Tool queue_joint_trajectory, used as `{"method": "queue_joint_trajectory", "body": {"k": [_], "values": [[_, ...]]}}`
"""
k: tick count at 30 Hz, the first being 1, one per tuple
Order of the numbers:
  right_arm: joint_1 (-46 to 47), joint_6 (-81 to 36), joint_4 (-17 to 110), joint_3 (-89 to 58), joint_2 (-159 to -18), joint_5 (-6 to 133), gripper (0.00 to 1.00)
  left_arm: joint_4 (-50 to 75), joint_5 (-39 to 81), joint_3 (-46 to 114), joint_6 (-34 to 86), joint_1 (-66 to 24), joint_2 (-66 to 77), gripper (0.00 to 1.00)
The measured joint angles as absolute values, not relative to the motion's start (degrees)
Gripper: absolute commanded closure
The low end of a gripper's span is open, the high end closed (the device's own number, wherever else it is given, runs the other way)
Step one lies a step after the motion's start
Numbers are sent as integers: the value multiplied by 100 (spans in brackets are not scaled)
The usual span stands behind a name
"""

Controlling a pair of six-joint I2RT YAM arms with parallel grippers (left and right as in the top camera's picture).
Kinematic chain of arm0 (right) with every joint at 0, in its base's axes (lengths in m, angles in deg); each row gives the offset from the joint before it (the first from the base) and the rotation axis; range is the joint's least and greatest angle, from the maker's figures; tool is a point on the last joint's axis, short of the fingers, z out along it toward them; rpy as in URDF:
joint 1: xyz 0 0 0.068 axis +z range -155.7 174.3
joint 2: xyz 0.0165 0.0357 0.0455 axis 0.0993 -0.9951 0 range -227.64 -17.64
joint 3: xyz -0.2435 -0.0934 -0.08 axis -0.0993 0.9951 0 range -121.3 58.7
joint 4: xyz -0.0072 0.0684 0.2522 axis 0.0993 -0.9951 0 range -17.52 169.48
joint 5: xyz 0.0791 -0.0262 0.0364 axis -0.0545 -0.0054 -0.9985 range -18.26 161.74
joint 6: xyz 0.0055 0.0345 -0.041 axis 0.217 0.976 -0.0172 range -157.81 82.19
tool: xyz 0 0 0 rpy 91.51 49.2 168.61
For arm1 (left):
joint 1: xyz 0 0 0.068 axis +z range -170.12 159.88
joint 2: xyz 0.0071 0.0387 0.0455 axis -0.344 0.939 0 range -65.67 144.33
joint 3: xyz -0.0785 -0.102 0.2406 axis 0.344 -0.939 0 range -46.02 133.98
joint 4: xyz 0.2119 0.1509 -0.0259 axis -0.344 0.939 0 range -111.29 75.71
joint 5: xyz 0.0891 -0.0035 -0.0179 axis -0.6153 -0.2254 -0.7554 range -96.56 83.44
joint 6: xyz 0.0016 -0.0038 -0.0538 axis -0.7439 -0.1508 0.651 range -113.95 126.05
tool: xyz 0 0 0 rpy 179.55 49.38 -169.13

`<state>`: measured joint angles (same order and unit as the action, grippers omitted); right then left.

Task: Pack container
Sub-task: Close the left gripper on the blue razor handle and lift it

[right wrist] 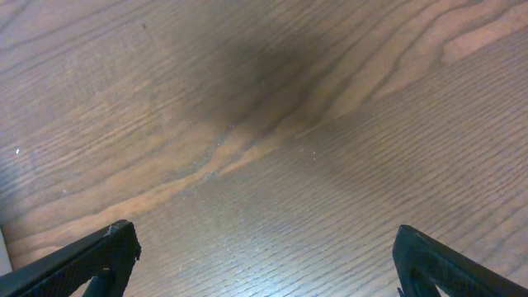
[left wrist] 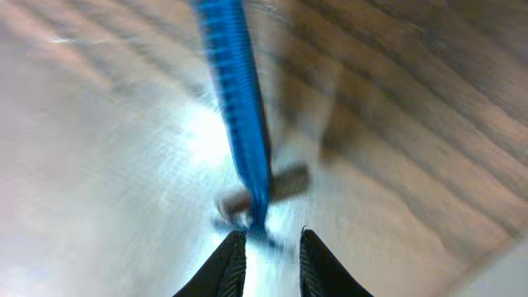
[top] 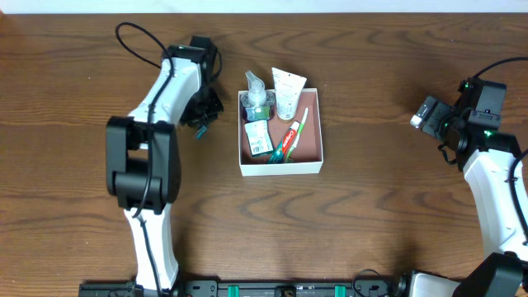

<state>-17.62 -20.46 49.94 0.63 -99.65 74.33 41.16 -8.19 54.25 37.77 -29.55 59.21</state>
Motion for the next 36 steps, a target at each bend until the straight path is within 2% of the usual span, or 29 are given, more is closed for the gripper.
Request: {"method": "queue_joint_trajectory", "body": {"k": [5, 11, 12, 24, 27, 36], "values": [[-1762, -2046, 4991, 63, -9965, 7433, 1, 4348, -819, 5419, 3766, -2955, 5084, 76], [-1762, -2046, 4991, 63, -9965, 7433, 1, 4029, -952, 5419, 3709, -2955, 4651, 73], [-1762, -2046, 4991, 63, -9965, 7433, 1, 3924, -985, 5419, 3694, -2955, 4667, 70], [-1762, -2046, 4991, 63, -9965, 7433, 1, 3268, -1125, 5419, 2284, -2874, 5453, 68], [-1762, -2046, 4991, 63, -9965, 7433, 1, 3244, -1123, 5419, 2083, -2700, 5576, 63], [-1762, -2046, 4991, 63, -9965, 7433, 1, 3137, -751, 5419, 1668, -2256, 5842, 64]]}}
